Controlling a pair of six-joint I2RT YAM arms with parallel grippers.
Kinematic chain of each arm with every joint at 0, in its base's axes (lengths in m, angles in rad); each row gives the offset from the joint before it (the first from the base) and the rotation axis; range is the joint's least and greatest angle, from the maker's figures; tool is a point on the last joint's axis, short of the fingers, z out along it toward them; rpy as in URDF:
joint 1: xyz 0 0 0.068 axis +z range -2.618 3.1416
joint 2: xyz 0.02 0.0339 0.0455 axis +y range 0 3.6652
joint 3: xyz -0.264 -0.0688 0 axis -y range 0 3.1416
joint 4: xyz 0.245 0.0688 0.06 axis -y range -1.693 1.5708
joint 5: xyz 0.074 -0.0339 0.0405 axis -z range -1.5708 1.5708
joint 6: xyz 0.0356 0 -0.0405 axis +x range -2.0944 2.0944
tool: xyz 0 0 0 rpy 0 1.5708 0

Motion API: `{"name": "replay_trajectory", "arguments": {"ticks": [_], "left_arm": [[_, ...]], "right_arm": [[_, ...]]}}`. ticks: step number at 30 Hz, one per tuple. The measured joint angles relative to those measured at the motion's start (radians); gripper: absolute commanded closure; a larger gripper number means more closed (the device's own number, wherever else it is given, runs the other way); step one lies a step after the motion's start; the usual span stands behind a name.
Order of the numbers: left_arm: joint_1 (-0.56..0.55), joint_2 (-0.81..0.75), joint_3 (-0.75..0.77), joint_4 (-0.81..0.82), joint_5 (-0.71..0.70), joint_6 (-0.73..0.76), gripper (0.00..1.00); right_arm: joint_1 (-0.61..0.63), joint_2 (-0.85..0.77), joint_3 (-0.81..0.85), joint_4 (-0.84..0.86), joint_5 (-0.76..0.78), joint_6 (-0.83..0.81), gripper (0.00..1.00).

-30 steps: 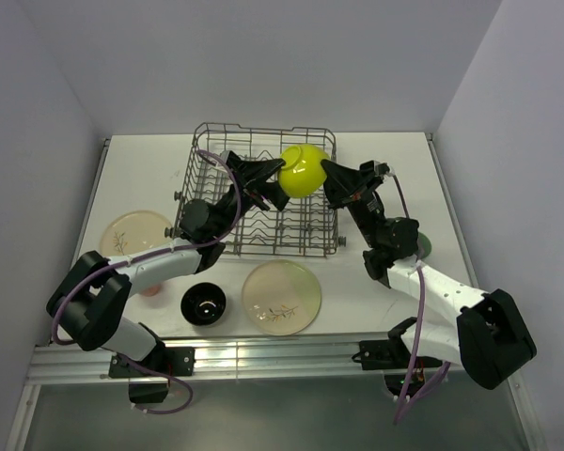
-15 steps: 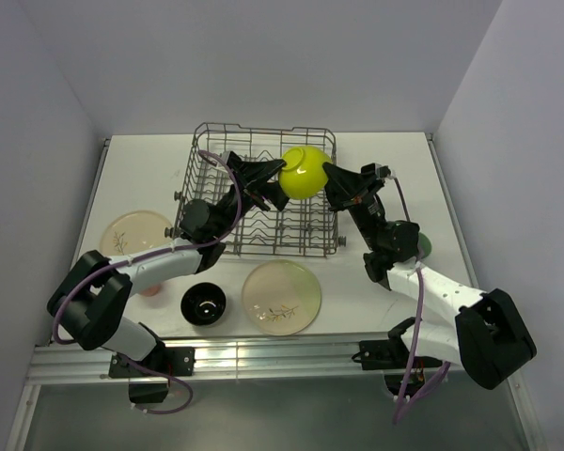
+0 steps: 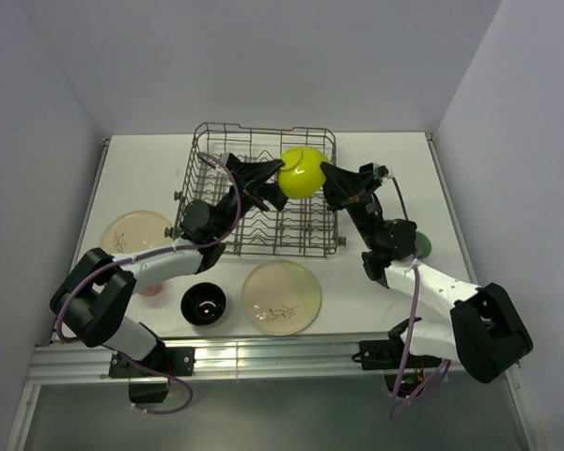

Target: Load the mixed dishes into the dish rack

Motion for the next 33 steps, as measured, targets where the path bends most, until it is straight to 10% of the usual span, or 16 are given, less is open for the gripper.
{"name": "replay_trajectory", "arguments": {"ticks": [22, 28, 33], "left_arm": [[0.016, -0.005, -0.015, 0.087, -0.060, -0.006, 1.00], [0.028, -0.006, -0.032, 0.064, -0.041, 0.003, 1.00], [0.042, 0.001, -0.032, 0.049, -0.008, 0.009, 1.00]], "right_arm": [[0.008, 0.059, -0.035, -0.080, -0.124, -0.022, 0.41], [0.003, 0.058, -0.040, -0.085, -0.131, -0.049, 0.02], [0.000, 0.053, -0.058, -0.075, -0.133, -0.048, 0.00]]}}
